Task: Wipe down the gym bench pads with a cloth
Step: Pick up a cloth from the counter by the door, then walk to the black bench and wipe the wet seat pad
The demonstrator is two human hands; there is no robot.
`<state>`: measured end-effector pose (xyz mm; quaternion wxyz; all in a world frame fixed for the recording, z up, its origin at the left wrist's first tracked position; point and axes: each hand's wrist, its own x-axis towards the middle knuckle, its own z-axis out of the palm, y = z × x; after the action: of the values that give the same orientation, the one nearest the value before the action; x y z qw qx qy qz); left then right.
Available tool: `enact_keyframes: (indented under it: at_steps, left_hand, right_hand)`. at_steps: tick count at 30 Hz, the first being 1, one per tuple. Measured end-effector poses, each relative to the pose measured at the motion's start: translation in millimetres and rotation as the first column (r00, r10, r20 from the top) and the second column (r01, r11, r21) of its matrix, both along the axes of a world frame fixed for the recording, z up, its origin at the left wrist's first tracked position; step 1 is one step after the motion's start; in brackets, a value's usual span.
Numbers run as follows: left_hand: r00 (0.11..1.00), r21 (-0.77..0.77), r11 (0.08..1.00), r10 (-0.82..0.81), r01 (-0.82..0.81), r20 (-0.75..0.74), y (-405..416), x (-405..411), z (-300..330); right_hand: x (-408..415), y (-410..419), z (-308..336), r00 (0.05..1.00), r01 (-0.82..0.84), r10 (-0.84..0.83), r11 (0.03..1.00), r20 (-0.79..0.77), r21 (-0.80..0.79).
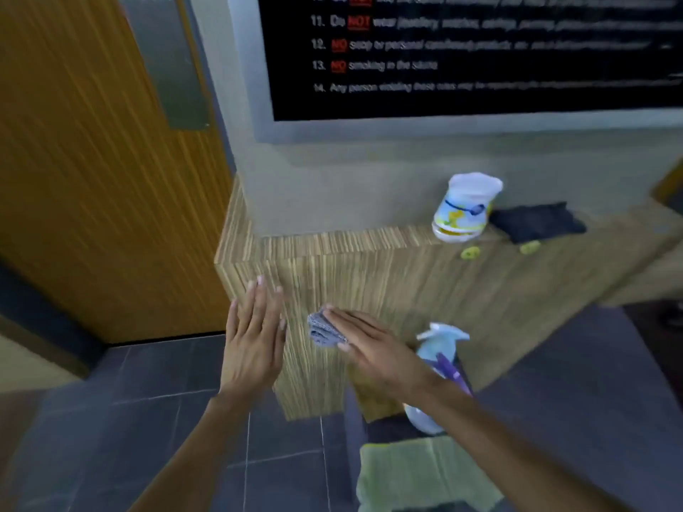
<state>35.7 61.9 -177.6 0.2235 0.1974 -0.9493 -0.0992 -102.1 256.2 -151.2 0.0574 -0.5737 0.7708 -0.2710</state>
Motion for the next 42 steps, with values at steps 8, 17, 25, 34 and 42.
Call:
enact_keyframes:
  at_steps: [8, 17, 25, 34, 42]
  left_hand:
    - [0.680, 0.295, 0.864, -0.504, 0.409, 0.532, 112, 50, -80]
    - [-0.018, 0.465, 0.415, -0.731, 0.782, 0.682, 333, 161, -99]
    - [-0.437, 0.470, -0.073, -0.512, 0.880, 0.739, 507, 342, -107]
    - [-0.650, 0.527, -0.444, -0.188, 0.725, 0.736, 651, 602, -112]
    - [-0.691, 0.543, -0.685, 0.080, 0.485, 0.718, 778, 804, -120]
  right_hand:
    - [166, 161, -110, 0.766, 0.587, -0.602, 0.798, 0.226, 0.136]
    - [432, 303, -152, -0.118, 0.871, -0.911, 0.095, 0.395, 0.482]
    - [666, 380, -165, -0.660, 0.745, -0.606, -0.452, 0.445, 0.490]
    - [931, 423, -161, -0.886, 0.376, -0.138, -0.773, 0.442, 0.512]
    - [1086, 477, -157, -0.882, 0.061, 0.196, -0.855, 0.428, 0.516]
